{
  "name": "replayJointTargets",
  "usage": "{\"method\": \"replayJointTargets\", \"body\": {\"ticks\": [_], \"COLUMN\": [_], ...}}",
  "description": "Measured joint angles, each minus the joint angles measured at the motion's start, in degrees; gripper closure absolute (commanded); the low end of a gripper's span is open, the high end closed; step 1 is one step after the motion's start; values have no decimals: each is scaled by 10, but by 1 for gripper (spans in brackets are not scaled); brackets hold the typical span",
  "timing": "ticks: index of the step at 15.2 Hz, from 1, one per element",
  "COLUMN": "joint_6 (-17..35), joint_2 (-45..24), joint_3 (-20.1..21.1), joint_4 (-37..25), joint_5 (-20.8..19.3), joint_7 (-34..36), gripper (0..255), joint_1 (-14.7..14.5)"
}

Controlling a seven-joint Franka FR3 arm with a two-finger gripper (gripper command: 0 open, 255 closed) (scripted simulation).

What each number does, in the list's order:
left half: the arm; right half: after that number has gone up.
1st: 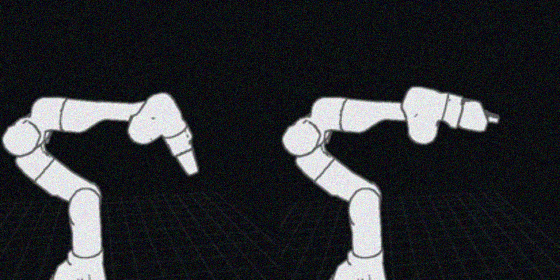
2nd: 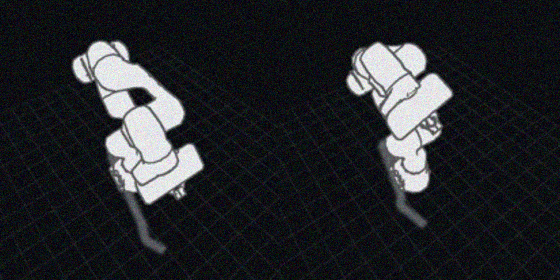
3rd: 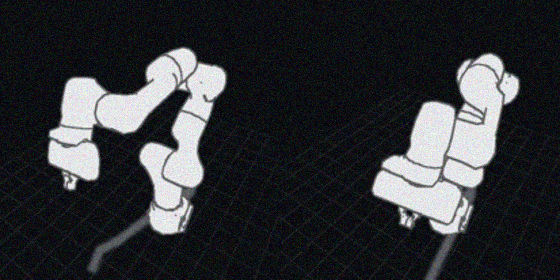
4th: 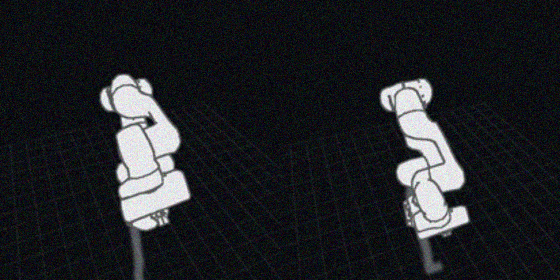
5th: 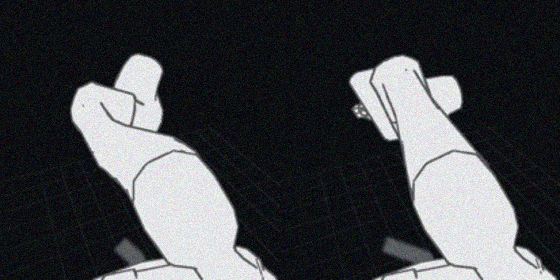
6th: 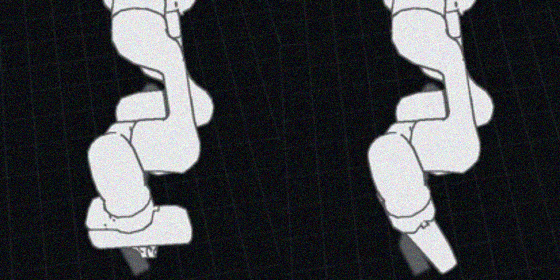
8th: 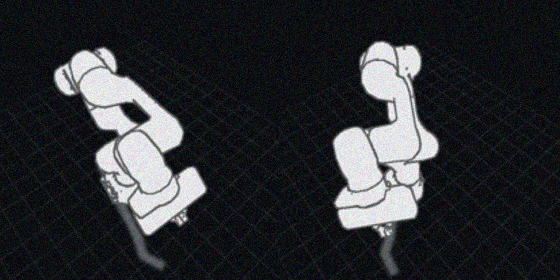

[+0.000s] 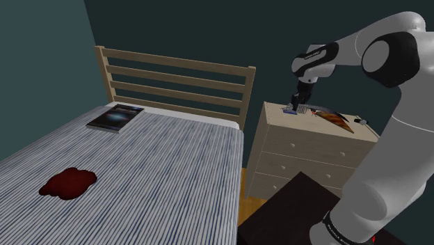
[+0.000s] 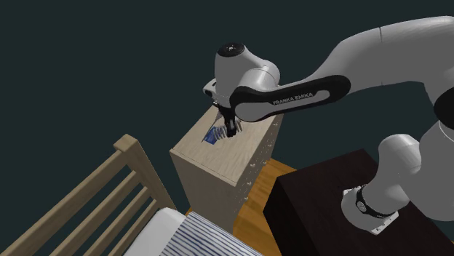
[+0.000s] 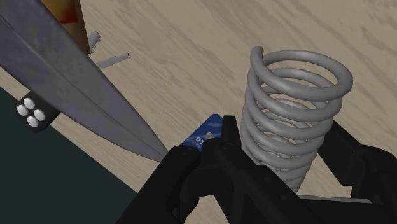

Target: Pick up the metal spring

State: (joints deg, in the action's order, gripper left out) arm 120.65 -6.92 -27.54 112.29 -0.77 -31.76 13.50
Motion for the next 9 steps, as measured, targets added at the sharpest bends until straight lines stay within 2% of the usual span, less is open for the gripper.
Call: {"method": "replayJointTargets", "body": {"ticks": [9], "joint_6": [-64], "joint_2": [20], "joint_3": [-1], "joint_4": [-47], "joint_5": [-9], "joint_7": [4], "gripper": [255], "joint_1": [-2]}}
